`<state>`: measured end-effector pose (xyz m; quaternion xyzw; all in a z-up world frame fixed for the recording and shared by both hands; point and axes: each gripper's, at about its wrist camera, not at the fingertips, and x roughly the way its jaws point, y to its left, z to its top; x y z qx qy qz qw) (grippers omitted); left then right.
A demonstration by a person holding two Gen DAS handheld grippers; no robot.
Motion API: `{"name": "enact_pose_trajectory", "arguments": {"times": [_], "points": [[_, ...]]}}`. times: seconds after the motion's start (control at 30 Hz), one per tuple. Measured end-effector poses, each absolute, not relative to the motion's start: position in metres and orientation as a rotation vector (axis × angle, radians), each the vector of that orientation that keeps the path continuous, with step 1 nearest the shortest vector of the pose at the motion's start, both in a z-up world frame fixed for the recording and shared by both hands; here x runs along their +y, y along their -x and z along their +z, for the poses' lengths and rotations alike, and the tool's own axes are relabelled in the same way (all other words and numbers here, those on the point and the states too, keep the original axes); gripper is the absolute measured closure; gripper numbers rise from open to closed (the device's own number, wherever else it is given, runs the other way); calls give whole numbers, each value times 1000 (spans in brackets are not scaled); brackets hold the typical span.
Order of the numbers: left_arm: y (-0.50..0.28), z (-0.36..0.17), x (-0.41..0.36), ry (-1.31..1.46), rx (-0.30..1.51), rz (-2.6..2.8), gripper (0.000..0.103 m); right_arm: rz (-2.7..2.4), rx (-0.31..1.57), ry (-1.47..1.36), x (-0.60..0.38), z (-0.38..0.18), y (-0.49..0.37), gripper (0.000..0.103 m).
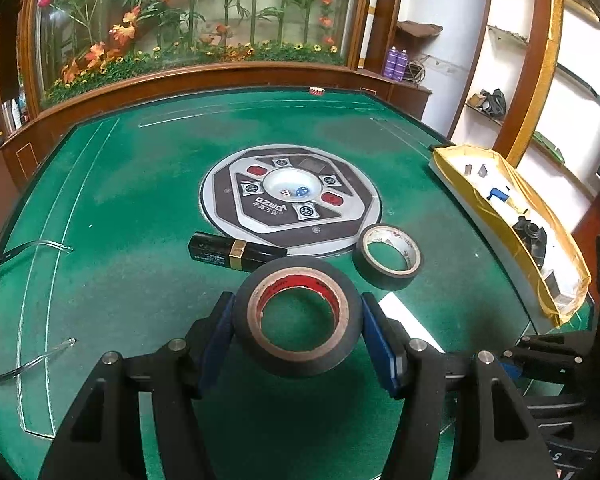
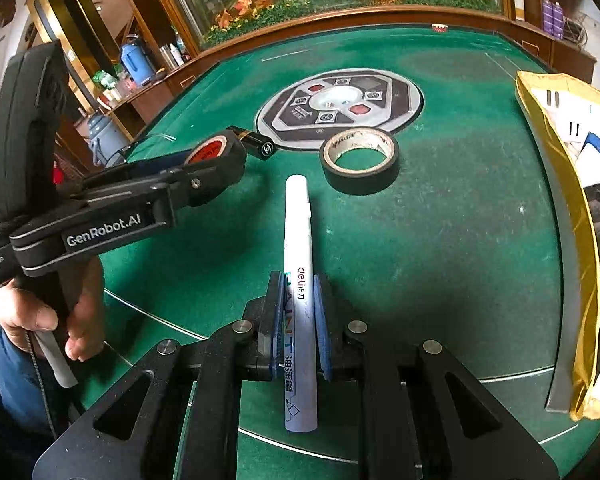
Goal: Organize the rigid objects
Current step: 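Lift the black tape roll with the left tool while the right lifts the white marker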
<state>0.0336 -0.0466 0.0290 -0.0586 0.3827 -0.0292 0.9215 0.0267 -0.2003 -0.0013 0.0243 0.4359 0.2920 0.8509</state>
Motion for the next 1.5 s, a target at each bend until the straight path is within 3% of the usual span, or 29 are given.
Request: {"name": "enact_pose_trajectory", "arguments": {"times": [1.5], "points": [[-30, 28, -49, 176, 812, -104, 41, 575, 855, -118, -228, 16, -14, 89]]}}
